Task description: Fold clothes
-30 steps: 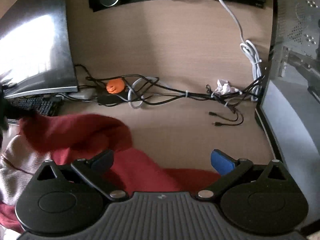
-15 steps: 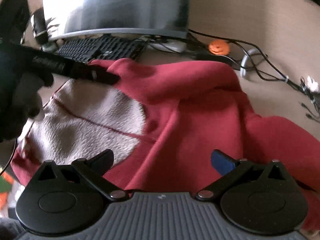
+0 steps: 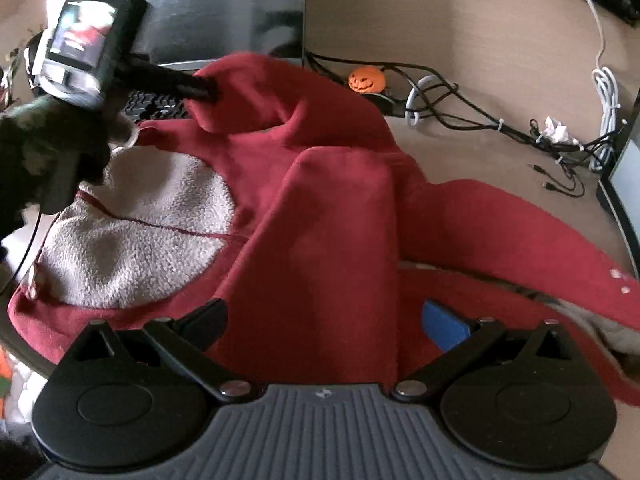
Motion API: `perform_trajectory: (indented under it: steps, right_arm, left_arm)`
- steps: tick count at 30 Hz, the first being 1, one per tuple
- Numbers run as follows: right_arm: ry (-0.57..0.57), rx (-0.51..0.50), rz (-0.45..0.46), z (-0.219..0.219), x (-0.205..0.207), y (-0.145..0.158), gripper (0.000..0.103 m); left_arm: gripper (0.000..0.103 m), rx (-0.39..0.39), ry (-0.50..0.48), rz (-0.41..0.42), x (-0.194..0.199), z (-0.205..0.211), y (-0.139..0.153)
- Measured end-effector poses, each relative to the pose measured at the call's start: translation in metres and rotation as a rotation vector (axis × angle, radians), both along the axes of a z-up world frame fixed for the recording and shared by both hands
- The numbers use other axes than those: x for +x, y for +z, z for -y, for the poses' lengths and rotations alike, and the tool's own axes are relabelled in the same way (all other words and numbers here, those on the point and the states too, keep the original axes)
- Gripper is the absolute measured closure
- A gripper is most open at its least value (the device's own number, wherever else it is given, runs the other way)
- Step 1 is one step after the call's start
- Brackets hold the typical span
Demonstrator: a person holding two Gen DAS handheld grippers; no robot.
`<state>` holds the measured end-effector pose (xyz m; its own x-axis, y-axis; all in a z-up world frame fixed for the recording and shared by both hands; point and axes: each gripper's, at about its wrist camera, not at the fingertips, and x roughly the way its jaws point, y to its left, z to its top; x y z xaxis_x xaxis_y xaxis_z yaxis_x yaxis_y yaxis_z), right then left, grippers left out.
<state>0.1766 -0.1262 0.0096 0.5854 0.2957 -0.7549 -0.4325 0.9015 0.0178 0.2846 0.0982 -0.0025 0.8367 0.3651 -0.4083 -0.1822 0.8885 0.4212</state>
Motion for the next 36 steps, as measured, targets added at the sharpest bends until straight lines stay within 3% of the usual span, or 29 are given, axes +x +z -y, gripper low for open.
perform_trajectory:
  steps: [4,8,10,13,19,23,25,28,30,31,34,36]
  right_arm:
    - [0.021,-0.02,-0.005,-0.039,-0.001,-0.008,0.0]
    - [-0.002,-0.062,-0.112,-0.056,0.006,-0.036,0.0]
    - [-0.012,-0.09,-0.123,-0.048,0.009,-0.049,0.0]
    - [-0.019,-0.136,-0.102,-0.034,0.016,-0.048,0.0]
    - [-0.108,-0.334,0.021,-0.001,0.061,-0.048,0.0]
    - [-0.215,-0.492,0.108,0.019,0.08,-0.047,0.0]
    - [-0.214,-0.457,0.122,0.026,0.075,-0.039,0.0]
    - [-0.173,-0.429,0.14,0.022,0.063,-0.029,0.0]
    - [-0.162,-0.41,0.152,0.022,0.057,-0.024,0.0]
    - [-0.166,-0.388,0.152,0.023,0.055,-0.021,0.0]
    - [-0.176,-0.31,0.126,0.025,0.051,-0.016,0.0]
    - [-0.189,-0.275,0.08,0.025,0.055,-0.024,0.0]
  left_arm:
    - [0.0,-0.286,-0.144,-0.097,-0.027,-0.034,0.003]
    - [0.0,-0.495,-0.366,-0.319,-0.053,-0.051,-0.026]
    - [0.0,-0.512,-0.356,-0.41,-0.054,-0.058,-0.05]
    - [0.0,-0.528,-0.348,-0.412,-0.064,-0.067,-0.062]
    - [0.0,-0.669,-0.372,-0.472,-0.085,-0.041,-0.05]
    - [0.0,-0.784,-0.566,-0.566,-0.111,0.008,-0.05]
    - [0.0,-0.79,-0.702,-0.62,-0.126,0.036,-0.048]
    - [0.0,-0.836,-0.821,-0.684,-0.128,0.05,-0.043]
    - [0.0,-0.873,-0.86,-0.669,-0.119,0.042,-0.035]
    - [0.0,-0.853,-0.839,-0.627,-0.111,0.035,-0.031]
    - [0.0,-0.757,-0.69,-0.487,-0.082,0.016,-0.027]
    - [0.0,-0.739,-0.576,-0.428,-0.06,0.002,-0.035]
